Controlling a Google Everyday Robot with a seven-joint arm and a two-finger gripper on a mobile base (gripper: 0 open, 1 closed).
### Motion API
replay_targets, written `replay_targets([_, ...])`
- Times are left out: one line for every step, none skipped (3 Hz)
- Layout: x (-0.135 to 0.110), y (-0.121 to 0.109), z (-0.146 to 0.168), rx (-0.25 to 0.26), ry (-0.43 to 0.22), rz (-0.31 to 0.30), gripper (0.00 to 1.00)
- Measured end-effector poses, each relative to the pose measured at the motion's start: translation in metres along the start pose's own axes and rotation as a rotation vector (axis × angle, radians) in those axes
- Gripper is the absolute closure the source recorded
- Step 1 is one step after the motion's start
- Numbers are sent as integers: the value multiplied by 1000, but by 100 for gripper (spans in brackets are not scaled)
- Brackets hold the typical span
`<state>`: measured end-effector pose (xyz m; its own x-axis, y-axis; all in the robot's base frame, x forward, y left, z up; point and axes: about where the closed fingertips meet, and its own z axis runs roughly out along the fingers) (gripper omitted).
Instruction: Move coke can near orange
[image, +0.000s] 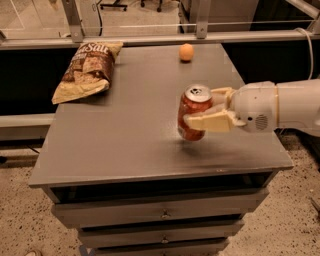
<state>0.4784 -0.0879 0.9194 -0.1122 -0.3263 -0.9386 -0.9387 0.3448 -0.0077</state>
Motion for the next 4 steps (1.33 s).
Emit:
replay_targets([-14,-6,-5,17,-12,-24,100])
replay_targets([-13,-5,-4,14,-10,-22,100])
replay_targets([-20,-22,-12,62,-20,-51,100])
replay_targets([-31,-71,-31,186,-74,-109,100])
